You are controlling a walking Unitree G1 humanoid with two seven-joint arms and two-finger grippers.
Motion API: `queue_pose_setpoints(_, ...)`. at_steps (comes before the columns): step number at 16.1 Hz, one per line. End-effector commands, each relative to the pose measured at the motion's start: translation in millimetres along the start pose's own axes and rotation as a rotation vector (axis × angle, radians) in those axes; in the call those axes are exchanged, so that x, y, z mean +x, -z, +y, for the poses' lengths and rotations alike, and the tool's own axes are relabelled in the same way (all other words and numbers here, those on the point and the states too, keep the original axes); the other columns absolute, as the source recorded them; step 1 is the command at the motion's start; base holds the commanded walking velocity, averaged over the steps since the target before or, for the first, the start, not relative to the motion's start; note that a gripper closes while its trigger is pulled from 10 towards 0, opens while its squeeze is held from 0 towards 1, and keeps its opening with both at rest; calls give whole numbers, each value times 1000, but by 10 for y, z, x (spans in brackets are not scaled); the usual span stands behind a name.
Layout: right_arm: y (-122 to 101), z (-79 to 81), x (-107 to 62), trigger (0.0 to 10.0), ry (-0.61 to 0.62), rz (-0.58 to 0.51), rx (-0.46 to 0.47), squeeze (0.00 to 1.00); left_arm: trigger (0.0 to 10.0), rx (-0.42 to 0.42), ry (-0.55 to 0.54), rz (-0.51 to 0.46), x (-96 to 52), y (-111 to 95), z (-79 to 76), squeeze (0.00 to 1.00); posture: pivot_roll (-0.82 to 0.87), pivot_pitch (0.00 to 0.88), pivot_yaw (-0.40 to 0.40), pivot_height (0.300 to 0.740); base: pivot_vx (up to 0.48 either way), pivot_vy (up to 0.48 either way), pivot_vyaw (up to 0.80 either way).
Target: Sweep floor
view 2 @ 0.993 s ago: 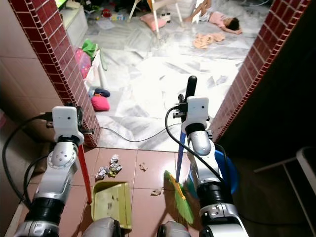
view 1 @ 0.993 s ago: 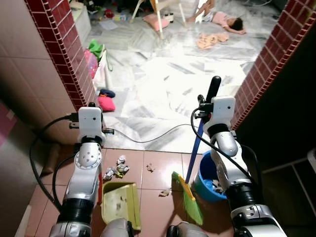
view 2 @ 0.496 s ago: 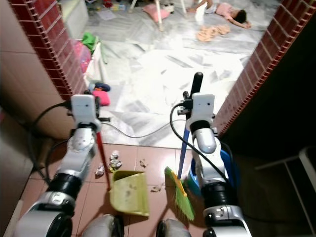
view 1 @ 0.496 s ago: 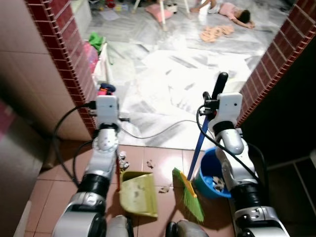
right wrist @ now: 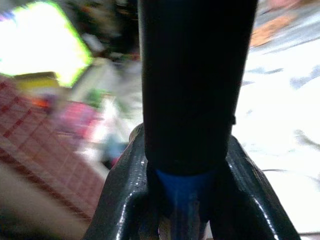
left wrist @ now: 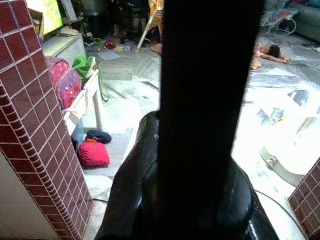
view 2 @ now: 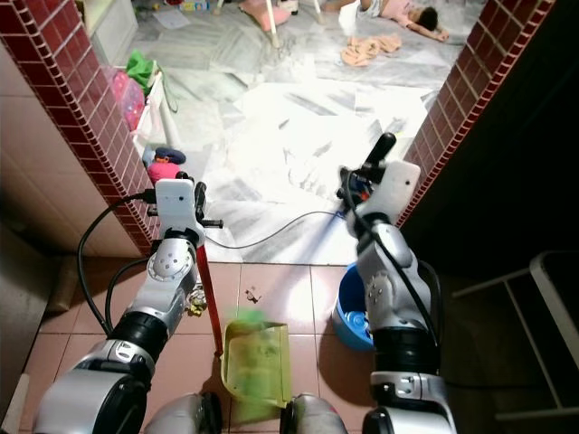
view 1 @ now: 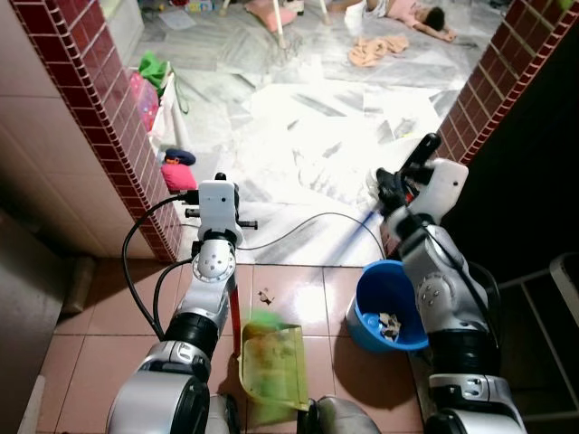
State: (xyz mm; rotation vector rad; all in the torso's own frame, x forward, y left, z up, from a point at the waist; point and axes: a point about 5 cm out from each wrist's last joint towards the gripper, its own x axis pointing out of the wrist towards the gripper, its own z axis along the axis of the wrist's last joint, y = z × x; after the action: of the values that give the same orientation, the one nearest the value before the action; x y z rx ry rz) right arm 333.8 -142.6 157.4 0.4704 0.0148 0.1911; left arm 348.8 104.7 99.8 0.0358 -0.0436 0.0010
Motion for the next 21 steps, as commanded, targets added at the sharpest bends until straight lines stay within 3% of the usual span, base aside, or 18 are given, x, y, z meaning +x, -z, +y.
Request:
queue_pose_setpoints(1, -137, 141, 11, 10000, -128, -15, 71, 0, 10000, -5, 11, -25, 44, -63, -44, 0, -195, 100, -56, 740, 0, 0, 0)
queue_pose_setpoints(3, -221, 163, -5, 10000, -217, -2, -56, 0, 10000, -3, 13, -25, 66, -72, -50, 0, -197, 87, -58, 740, 0, 0, 0)
queue_pose_setpoints(5, -288, 100, 11, 10000, -208, -16, -270, 0, 10000, -5, 16, -28, 92, -86, -55, 0, -199, 73, -57, 740, 0, 0, 0)
queue_pose_setpoints(6, -334, 104, 18, 10000, -212, -39, -331, 0, 10000, -6, 17, -29, 100, -92, -55, 0, -199, 73, -57, 740, 0, 0, 0)
queue_pose_setpoints(10, -770, 219, 127, 10000, -218, -170, -340, 0, 10000, 7, 24, -28, 149, -122, -30, 0, -201, 55, -44, 740, 0, 0, 0)
queue_pose_setpoints(15, -1045, 243, 199, 10000, -200, -246, -295, 0, 10000, 19, 37, -23, 157, -113, -44, 0, -209, 48, -40, 740, 0, 0, 0)
queue_pose_setpoints(16, -1091, 231, 199, 10000, -196, -272, -382, 0, 10000, 24, 42, -21, 159, -114, -60, 0, -209, 45, -42, 740, 0, 0, 0)
queue_pose_setpoints(17, -1102, 230, 198, 10000, -197, -278, -416, 0, 10000, 27, 43, -21, 160, -115, -64, 0, -209, 45, -42, 740, 0, 0, 0)
queue_pose_setpoints(18, -1021, 244, 175, 10000, -211, -278, -594, 0, 10000, 43, 41, -21, 164, -117, -69, 0, -211, 47, -46, 740, 0, 0, 0)
queue_pose_setpoints(21, -685, 194, 129, 10000, -199, -226, -680, 0, 10000, 48, 33, -23, 168, -123, -73, 0, -209, 51, -52, 740, 0, 0, 0)
